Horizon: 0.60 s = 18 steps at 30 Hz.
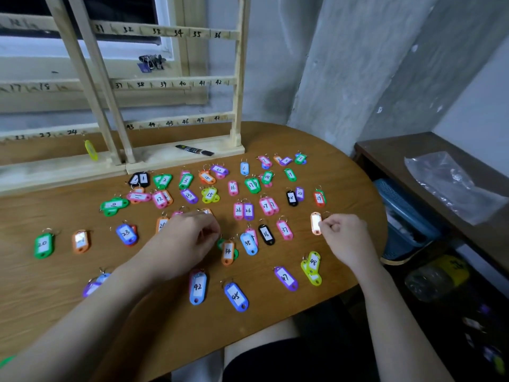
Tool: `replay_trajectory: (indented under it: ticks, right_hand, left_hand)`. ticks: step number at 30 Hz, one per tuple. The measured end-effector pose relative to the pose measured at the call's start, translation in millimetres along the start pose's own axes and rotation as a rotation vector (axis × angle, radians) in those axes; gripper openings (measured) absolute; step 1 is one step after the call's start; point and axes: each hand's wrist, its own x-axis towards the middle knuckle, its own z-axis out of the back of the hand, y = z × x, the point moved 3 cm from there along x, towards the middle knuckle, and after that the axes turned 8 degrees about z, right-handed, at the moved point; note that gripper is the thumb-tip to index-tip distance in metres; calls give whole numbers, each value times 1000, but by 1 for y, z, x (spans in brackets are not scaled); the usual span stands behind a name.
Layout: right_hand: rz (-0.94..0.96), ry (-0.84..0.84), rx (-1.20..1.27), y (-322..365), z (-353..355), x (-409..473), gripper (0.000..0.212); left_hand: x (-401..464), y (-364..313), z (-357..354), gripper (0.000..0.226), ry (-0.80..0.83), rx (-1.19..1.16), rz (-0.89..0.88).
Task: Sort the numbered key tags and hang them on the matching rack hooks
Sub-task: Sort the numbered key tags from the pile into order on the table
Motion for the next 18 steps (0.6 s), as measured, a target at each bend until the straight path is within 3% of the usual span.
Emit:
replay_trajectory:
  ticks: [7, 10, 18]
  right_hand:
    - [34, -75, 17, -11, -1, -5, 14]
    - [38, -180, 13, -13, 10, -5, 22]
    - [-26, -263, 345, 21, 37, 6, 21]
  left_hand:
    - [2, 2, -3, 11, 15, -18, -2]
    - [3, 2, -1, 10, 10, -24, -3]
    - [-7, 23, 25, 8, -39, 12, 43]
